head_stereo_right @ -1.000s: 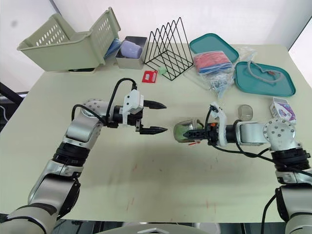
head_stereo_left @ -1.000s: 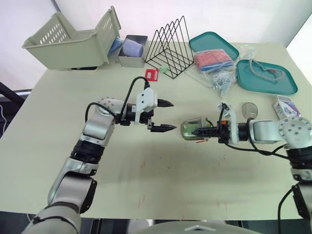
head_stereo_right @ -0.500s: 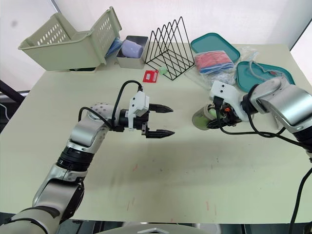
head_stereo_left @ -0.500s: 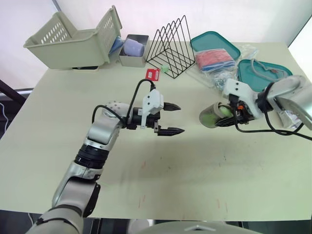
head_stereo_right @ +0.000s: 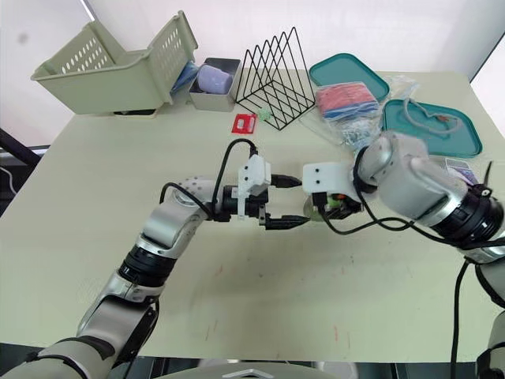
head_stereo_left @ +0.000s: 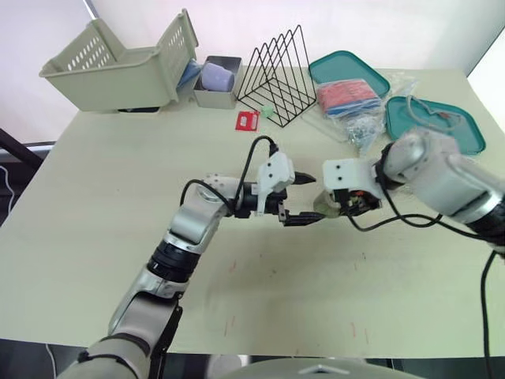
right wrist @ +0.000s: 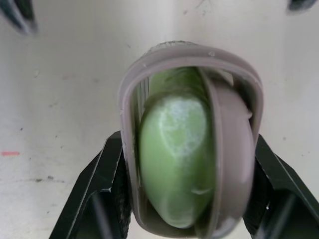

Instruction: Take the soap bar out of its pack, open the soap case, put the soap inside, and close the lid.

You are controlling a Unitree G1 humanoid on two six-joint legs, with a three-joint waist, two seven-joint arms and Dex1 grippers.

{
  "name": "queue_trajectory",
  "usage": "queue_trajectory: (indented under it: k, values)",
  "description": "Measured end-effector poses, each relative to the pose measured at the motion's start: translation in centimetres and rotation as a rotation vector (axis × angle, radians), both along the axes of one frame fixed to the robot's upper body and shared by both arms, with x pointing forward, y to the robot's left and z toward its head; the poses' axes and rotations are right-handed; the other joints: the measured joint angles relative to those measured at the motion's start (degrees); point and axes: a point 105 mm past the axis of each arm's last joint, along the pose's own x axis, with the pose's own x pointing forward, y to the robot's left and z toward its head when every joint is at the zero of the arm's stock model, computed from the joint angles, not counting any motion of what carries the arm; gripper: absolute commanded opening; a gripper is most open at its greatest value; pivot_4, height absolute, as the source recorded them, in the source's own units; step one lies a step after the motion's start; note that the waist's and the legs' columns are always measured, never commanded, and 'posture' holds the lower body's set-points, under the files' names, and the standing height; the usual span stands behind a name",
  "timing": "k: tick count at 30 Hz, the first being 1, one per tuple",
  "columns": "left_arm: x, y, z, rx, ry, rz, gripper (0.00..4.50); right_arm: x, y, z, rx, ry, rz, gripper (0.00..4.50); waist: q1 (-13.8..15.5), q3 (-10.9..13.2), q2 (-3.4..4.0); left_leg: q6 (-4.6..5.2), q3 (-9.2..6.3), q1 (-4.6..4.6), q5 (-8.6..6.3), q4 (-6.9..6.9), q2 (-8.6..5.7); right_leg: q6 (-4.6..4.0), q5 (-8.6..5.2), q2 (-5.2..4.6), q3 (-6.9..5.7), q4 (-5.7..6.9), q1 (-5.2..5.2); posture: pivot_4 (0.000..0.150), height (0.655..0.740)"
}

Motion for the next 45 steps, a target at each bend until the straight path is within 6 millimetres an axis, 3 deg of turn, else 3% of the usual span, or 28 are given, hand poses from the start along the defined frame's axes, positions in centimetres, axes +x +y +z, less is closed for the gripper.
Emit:
queue_trajectory:
  k: [12,28,31,35,45]
  values:
    - [1.2,-1.4,-1.7,0.028,0.007,0.051,4.5,0.2,0.5,-0.2,0.01,-0.009,-0.014,2.08,-0.4,0.0,-0.02,0.0,0.02,0.35,0.0,-0.03,0.0,-0.02,0.0,0.05,0.03,0.07,0.24,0.15,0.74]
    - [2.0,-2.3,-1.4,0.038,-0.048,0.012,4.5,0.3,0.7,-0.2,0.024,-0.01,-0.009,2.08,-1.0,0.0,-0.02,0.01,0.0,0.36,0.0,-0.04,0.01,-0.02,0.0,0.06,0.02,0.08,0.24,0.15,0.74]
    - [1.9,-2.4,-1.5,0.038,-0.045,-0.001,3.73,0.3,0.7,-0.2,0.024,-0.012,-0.004,2.08,-1.1,0.0,-0.02,0.0,0.0,0.35,0.0,-0.04,0.01,-0.02,0.0,0.05,0.02,0.08,0.24,0.15,0.74]
    - [1.6,-2.6,-1.5,0.055,-0.07,-0.034,2.1,0.3,0.7,-0.2,0.023,-0.011,-0.005,2.08,-1.2,0.0,-0.02,0.0,0.0,0.35,0.0,-0.04,0.0,-0.02,0.0,0.05,0.02,0.07,0.24,0.15,0.74]
    - [1.6,-2.5,-1.4,0.074,-0.088,-0.054,2.03,0.3,0.8,-0.2,0.025,-0.01,-0.003,2.08,-1.3,0.0,-0.02,0.01,0.0,0.34,0.0,-0.04,0.0,-0.02,0.0,0.05,0.02,0.06,0.24,0.15,0.74]
